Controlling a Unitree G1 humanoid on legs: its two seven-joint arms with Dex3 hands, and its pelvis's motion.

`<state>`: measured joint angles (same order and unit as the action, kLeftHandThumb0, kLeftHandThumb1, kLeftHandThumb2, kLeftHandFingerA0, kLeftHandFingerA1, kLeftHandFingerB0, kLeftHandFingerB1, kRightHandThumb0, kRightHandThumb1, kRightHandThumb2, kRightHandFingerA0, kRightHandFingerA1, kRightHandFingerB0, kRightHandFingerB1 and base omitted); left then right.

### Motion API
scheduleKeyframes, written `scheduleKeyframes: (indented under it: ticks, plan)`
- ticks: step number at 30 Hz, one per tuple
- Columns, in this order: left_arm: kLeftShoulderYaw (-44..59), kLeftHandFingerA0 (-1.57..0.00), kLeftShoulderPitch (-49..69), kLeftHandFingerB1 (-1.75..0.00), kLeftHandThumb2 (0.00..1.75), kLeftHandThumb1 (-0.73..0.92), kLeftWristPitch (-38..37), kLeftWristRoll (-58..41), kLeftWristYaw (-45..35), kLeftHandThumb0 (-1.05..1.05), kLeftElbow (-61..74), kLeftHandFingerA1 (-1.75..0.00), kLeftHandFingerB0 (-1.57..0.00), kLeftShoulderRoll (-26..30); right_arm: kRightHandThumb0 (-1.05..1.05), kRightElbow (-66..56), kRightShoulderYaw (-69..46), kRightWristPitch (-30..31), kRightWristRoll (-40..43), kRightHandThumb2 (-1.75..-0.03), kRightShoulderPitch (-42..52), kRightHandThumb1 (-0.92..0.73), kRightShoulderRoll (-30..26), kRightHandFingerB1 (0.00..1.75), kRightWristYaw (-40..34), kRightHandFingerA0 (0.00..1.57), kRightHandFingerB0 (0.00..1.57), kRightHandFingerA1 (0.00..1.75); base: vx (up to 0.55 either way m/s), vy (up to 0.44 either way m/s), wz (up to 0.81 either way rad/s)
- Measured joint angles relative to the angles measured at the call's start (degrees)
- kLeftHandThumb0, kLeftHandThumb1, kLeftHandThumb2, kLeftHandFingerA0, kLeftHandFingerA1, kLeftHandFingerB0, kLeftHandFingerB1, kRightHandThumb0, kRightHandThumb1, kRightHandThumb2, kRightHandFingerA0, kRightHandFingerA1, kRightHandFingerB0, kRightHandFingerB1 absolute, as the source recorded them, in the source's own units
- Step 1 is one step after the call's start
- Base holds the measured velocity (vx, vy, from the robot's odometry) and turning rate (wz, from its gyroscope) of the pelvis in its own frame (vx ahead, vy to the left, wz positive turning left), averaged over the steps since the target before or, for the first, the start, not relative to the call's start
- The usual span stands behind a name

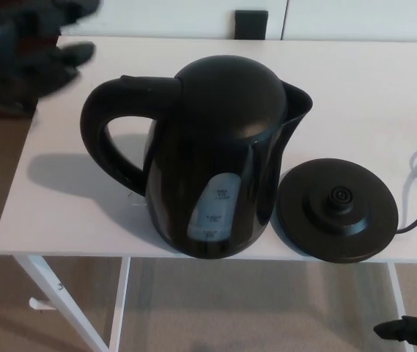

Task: The robot walk towards a table in front and uses its left hand to pick up the pot from the base and places it on the table

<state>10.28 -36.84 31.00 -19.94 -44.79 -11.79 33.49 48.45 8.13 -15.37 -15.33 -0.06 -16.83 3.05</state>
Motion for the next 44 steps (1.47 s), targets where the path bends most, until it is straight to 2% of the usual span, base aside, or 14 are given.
scheduleKeyframes:
  ticks: [11,14,15,17,19,20,25,26,28,29,30,32,34,44]
  plan:
    - [22.98,0.0,12.17,0.0,0.61,0.53,-1.66,-7.41,-7.63,-0.96,-9.71,0.0,0.0,8.77,-0.33,0.12,0.27,0.1,-0.07,-0.58,0.94,-0.64,-0.31,0.41,0.53,0.6,0.5,0.48,0.0,0.0,0.0]
    - [25.93,0.0,17.77,0.0,0.98,0.7,-2.07,-7.99,-8.27,-0.89,-11.02,-0.01,0.0,8.2,-0.42,0.17,0.21,0.08,-0.05,-0.59,1.27,-0.67,-0.31,0.38,0.53,0.48,0.44,0.41,0.0,0.0,0.0]
    - [27.08,0.0,21.49,-0.02,1.2,0.92,-2.78,-8.15,-8.58,-0.98,-11.97,-0.05,0.0,7.17,-0.56,0.37,0.1,0.06,-0.02,-0.95,1.48,-0.58,-0.3,0.47,0.53,0.4,0.25,0.56,0.0,0.0,0.0]
    - [27.35,0.0,25.86,0.0,1.17,0.91,-3.88,-8.11,-8.84,-0.96,-13.28,-0.04,0.0,5.52,-0.61,0.54,-0.12,0.02,0.04,-0.99,1.65,-0.61,-0.28,0.45,0.52,0.37,0.18,0.56,0.0,0.0,0.0]
    - [26.3,0.0,32.58,0.0,0.77,0.92,-6.13,-7.42,-8.72,-0.8,-16.7,0.0,0.0,1.71,-0.67,0.82,-1.03,-0.08,0.26,-0.65,2.13,-0.81,-0.03,0.32,0.51,0.38,0.3,0.37,0.0,0.0,0.0]
    - [25.83,0.0,34.31,0.0,1.13,0.84,-6.77,-7.15,-8.57,-0.97,-17.97,-0.02,0.0,0.52,-0.72,0.92,-1.31,-0.12,0.33,-0.66,2.36,-0.85,0.08,0.3,0.5,0.32,0.24,0.35,0.0,0.0,0.0]
    - [21.33,0.0,41.65,0.0,1.17,0.9,-10.99,-4.54,-6.01,-0.98,-26.22,-0.02,0.0,-5.33,-0.75,1.73,-2.69,-0.55,0.93,-0.66,4.35,-0.86,1.13,0.27,0.47,0.23,0.17,0.31,0.0,0.0,0.0]
    - [20.4,0.0,42.42,0.0,1.2,0.91,-11.63,-3.92,-5.47,-0.98,-27.4,-0.02,0.0,-6.09,-0.36,1.85,-2.9,-0.67,1.05,-1.07,4.72,-0.49,1.22,0.47,0.47,0.0,0.0,0.47,0.0,0.0,0.0]
    - [17.77,0.0,44.14,-0.03,1.18,0.88,-13.47,-2.51,-3.94,-0.95,-29.91,-0.05,0.0,-7.68,-0.37,2.21,-3.5,-0.97,1.34,-1.07,5.61,-0.48,1.38,0.47,0.47,0.0,0.0,0.47,0.0,0.0,0.0]
    - [16.52,0.0,44.87,0.0,0.75,0.92,-14.42,-1.76,-3.19,-0.84,-30.97,0.0,0.0,-8.42,-0.75,2.39,-3.84,-1.14,1.48,-0.66,6.12,-0.86,1.41,0.26,0.47,0.17,0.12,0.3,0.0,0.0,0.0]
    - [15.1,0.0,45.6,0.0,0.75,0.92,-15.38,-0.96,-2.38,-0.84,-32.03,0.0,0.0,-9.14,-0.75,2.62,-4.19,-1.29,1.65,-0.66,6.59,-0.86,1.44,0.26,0.47,0.17,0.12,0.3,0.0,0.0,0.0]
    - [12.92,0.0,46.79,-0.03,1.2,0.84,-17.11,0.27,-1.05,-0.98,-33.72,-0.04,0.0,-10.0,-0.76,2.88,-4.7,-1.6,2.0,-1.05,7.39,-0.7,1.52,0.33,0.47,0.07,0.01,0.43,0.0,0.0,0.0]
    - [10.49,0.0,47.91,-0.02,1.21,0.86,-18.93,1.74,0.37,-0.99,-34.99,-0.02,0.0,-10.89,-0.77,3.09,-5.29,-1.93,2.34,-0.68,8.18,-0.89,1.67,0.23,0.48,0.13,0.1,0.28,0.0,0.0,0.0]
    - [-0.69,0.0,51.91,-0.04,1.22,0.91,-27.68,8.45,7.54,-0.94,-36.82,-0.05,0.0,-13.14,-0.78,3.83,-7.62,-3.33,3.83,-0.68,9.53,-0.89,2.27,0.23,0.62,0.13,0.1,0.28,0.0,0.0,0.0]
